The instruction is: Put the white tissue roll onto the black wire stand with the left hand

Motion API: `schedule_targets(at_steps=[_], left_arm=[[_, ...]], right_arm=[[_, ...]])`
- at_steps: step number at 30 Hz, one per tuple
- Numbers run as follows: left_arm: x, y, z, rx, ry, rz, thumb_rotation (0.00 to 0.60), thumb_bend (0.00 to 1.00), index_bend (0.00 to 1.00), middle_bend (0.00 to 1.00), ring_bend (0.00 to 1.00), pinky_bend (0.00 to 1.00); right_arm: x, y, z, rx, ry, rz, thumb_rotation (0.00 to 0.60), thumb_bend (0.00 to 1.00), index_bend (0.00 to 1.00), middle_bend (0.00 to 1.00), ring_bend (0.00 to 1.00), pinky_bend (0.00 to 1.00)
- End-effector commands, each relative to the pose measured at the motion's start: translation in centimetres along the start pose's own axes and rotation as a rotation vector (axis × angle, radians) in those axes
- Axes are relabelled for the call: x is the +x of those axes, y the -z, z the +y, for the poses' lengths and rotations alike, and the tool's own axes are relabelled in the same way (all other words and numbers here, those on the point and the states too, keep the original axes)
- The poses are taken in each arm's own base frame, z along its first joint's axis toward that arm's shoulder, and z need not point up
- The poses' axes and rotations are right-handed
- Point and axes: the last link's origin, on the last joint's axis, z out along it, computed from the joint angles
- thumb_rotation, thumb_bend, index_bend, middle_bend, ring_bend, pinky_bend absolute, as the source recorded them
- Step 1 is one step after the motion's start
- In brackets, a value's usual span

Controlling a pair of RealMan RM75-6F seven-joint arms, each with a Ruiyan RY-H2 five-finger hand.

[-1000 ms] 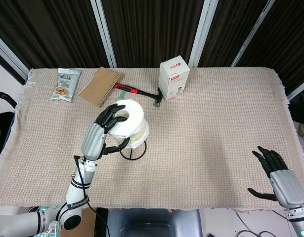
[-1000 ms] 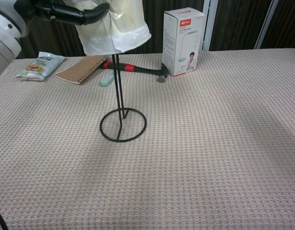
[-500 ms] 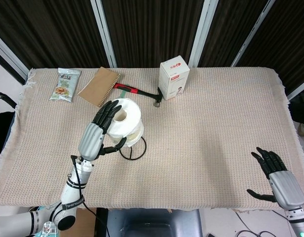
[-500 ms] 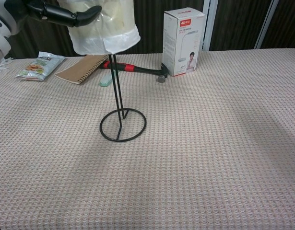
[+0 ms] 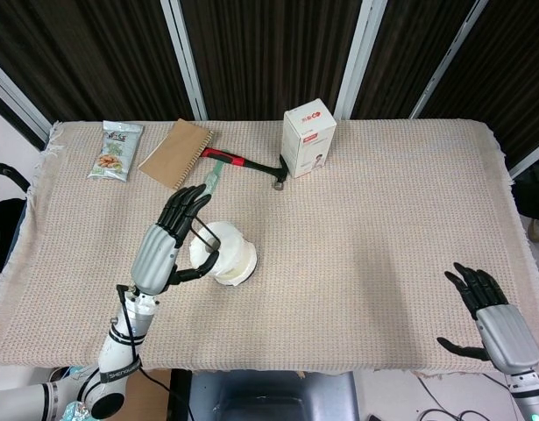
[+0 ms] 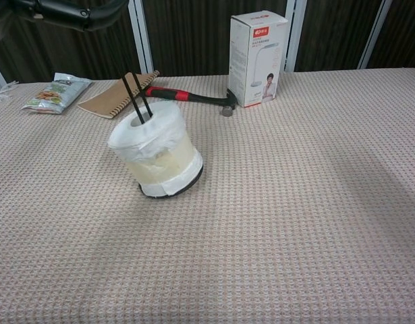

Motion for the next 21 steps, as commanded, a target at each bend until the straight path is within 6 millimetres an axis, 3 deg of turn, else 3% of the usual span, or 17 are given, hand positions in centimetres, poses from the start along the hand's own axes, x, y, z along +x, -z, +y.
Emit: schedule_targets(at_steps=[1, 10, 14, 17, 21], left_arm=[[2.6, 3.6, -1.6, 0.029, -0.086, -0.034, 0.600, 0.36, 0.00, 0.00, 0.00, 0.06], [9.7, 17.8, -7.8, 0.353, -0.295, -0.213, 0.600, 0.40, 0.00, 0.00, 0.00, 0.05], [9.9, 21.9, -9.7, 0.470, -0.396, -0.220, 0.600, 0.40, 0.00, 0.00, 0.00, 0.05], [9.5, 23.4, -10.6, 0.517, -0.398, -0.286, 0.600, 0.40, 0.00, 0.00, 0.00, 0.05], [9.9, 22.9, -10.9, 0.489, -0.411, -0.279, 0.600, 0.40, 0.00, 0.00, 0.00, 0.05]], right_arm=[[0.2, 0.1, 0.1, 0.000, 0.001, 0.004, 0.600, 0.00, 0.00, 0.00, 0.00, 0.00], [-0.9, -0.1, -0.4, 0.004, 0.033, -0.033, 0.600, 0.00, 0.00, 0.00, 0.00, 0.00], [-1.3, 0.0, -0.7, 0.005, 0.047, -0.032, 0.600, 0.00, 0.00, 0.00, 0.00, 0.00], [-1.7, -0.3, -0.8, 0.000, 0.059, -0.042, 0.600, 0.00, 0.00, 0.00, 0.00, 0.00], [-2.0, -0.4, -0.9, 0.000, 0.067, -0.048, 0.600, 0.00, 0.00, 0.00, 0.00, 0.00]])
